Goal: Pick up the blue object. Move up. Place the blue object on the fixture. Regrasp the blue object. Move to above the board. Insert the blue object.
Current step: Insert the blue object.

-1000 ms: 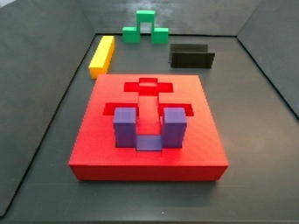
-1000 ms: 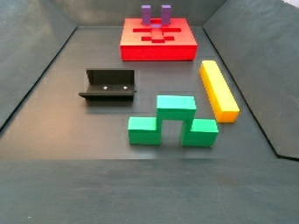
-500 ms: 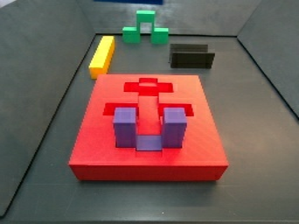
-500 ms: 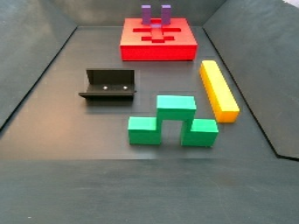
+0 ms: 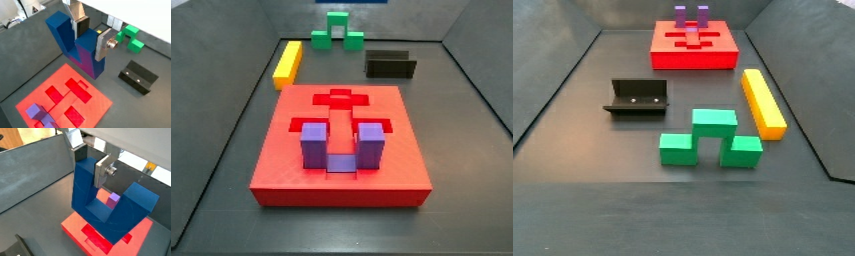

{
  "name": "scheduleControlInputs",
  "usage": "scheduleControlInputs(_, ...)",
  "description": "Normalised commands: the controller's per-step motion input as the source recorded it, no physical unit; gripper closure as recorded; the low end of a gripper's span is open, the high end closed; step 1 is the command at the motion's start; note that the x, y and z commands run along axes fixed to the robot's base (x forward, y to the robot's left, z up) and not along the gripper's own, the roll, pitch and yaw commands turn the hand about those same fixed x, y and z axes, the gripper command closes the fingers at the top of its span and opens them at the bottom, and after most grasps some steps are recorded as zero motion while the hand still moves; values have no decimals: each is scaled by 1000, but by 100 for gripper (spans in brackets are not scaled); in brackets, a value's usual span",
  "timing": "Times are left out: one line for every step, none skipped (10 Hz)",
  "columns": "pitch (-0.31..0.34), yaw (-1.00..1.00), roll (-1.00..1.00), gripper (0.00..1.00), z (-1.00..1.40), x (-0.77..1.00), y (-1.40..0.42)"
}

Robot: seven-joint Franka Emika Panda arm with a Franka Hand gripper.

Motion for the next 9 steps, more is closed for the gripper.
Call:
scheduleControlInputs(0, 89, -500, 100, -117, 220, 186)
scheduleControlInputs(0, 140, -500, 100, -57, 251, 143)
scheduleControlInputs(10, 146, -243, 100, -594, 169, -120)
scheduleControlInputs(3, 157, -23, 100, -923, 123, -346)
scheduleControlInputs(0, 137, 0, 100, -966, 120, -297)
scheduleControlInputs(-4, 40, 0, 100, -934, 69, -180)
scheduleControlInputs(-16, 0, 16, 100, -960, 49, -94)
scheduleControlInputs(-30, 0, 0, 100, -966, 0, 0)
scheduleControlInputs(-44, 0, 0, 100, -937, -83, 0)
